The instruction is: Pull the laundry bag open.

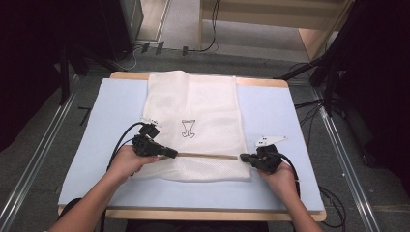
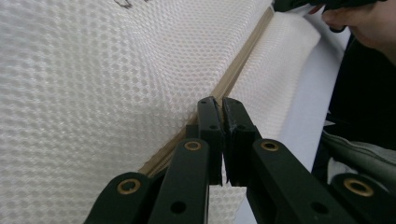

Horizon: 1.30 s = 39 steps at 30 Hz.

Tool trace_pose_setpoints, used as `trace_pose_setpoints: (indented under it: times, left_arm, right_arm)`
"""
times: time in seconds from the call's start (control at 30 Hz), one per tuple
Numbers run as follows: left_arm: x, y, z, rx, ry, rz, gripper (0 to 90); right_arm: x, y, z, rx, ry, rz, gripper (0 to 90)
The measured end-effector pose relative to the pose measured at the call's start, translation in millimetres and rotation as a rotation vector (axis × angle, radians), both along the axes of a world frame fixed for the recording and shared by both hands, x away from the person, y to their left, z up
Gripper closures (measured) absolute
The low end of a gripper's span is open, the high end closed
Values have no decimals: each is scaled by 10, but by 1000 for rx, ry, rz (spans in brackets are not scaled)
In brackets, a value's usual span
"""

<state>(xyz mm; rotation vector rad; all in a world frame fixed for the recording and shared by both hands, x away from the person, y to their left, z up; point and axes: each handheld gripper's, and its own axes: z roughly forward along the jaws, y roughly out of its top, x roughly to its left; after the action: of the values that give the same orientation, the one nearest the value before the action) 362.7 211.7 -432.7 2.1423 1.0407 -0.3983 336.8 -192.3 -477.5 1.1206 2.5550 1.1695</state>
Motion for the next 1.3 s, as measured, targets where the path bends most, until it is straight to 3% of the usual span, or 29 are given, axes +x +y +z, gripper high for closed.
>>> trace_pose_setpoints:
  times: [0.23, 0.4, 0.53, 0.77, 0.97, 1.3]
  left_arm:
    - [-4, 299, -13, 13, 10, 60, 886]
    - [-32, 387, 8, -1, 5, 65, 886]
    - [-43, 415, 35, 10, -8, 66, 885]
    - [-82, 622, 61, -14, -13, 118, 886]
    - [-121, 716, 79, -13, -26, 131, 885]
    - [-126, 744, 73, -13, -8, 139, 886]
  right_arm:
    - [9, -4, 1, 3, 9, 0, 900]
    - [14, 2, 7, -3, 8, 3, 900]
    - [12, 4, 7, -8, 2, 7, 900]
    - [23, -4, 8, -7, 4, 20, 900]
    - [33, 1, 15, -13, 7, 28, 900]
    - [42, 5, 27, -25, 12, 35, 900]
